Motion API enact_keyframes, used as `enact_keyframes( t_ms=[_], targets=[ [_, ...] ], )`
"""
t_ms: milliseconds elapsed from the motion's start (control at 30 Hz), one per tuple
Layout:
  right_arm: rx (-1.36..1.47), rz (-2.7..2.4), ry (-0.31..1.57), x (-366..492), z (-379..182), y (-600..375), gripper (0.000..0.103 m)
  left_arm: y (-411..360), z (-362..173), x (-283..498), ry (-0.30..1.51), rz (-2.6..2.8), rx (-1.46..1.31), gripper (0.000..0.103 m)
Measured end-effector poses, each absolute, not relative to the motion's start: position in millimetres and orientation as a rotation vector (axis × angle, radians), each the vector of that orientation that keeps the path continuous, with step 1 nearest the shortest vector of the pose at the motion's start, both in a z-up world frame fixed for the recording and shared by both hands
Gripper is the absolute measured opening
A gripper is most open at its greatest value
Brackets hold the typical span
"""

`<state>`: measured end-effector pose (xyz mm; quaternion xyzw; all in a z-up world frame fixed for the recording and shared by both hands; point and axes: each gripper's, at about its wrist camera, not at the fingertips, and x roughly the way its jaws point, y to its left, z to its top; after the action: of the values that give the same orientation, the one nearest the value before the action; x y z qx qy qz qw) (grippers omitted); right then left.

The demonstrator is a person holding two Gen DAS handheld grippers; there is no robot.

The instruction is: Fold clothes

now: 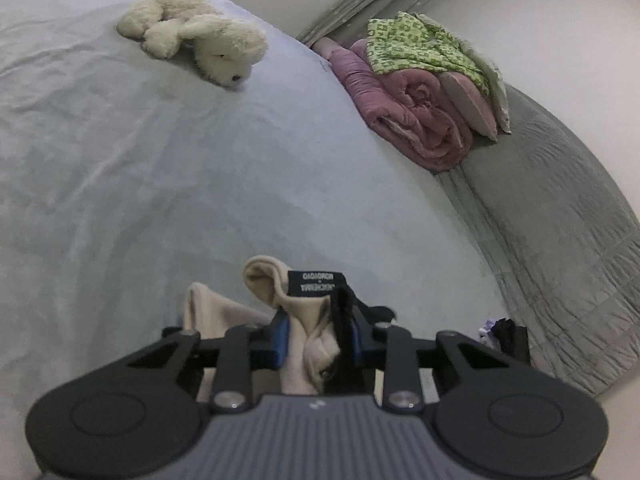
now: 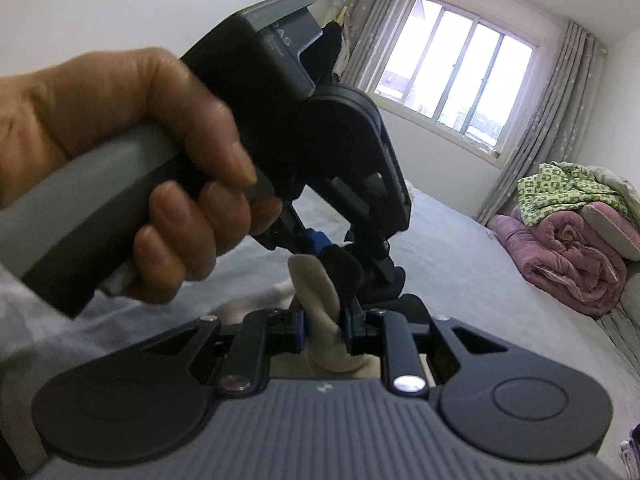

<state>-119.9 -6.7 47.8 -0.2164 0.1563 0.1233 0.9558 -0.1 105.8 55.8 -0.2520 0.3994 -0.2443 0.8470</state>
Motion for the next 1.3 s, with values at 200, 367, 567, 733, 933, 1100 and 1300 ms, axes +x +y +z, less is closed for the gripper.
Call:
enact_keyframes(
  t_ms=[200, 367, 567, 733, 933, 1100, 1300],
  targets=[
    [-0.523, 0.292, 0.333, -114, 30, 3, 0.021, 122, 42, -5, 0.847, -0.489, -0.517, 0.028],
    [-0.559, 0.305, 0.343, -110, 28, 9, 0.021, 129, 37, -9, 0.829, -0.473, -0.500, 0.028],
    [-0.587, 0.305, 0.364, -107, 20, 4, 0.027, 129, 31, -10, 0.841, -0.451, -0.463, 0.028],
    [-0.545, 0.340, 0.331, -121, 32, -7, 0.037, 126, 31, -9, 0.838, -0.447, -0.455, 0.028],
    [-0.439, 0.344, 0.336, -128, 45, -28, 0.037, 124, 32, -7, 0.832, -0.449, -0.455, 0.029],
    [-0.528, 0.380, 0.400, -125, 21, -17, 0.036, 124, 32, -10, 0.814, -0.461, -0.456, 0.030],
    [-0.490, 0.329, 0.342, -126, 30, -21, 0.020, 118, 43, -17, 0.709, -0.516, -0.425, 0.030]
  ],
)
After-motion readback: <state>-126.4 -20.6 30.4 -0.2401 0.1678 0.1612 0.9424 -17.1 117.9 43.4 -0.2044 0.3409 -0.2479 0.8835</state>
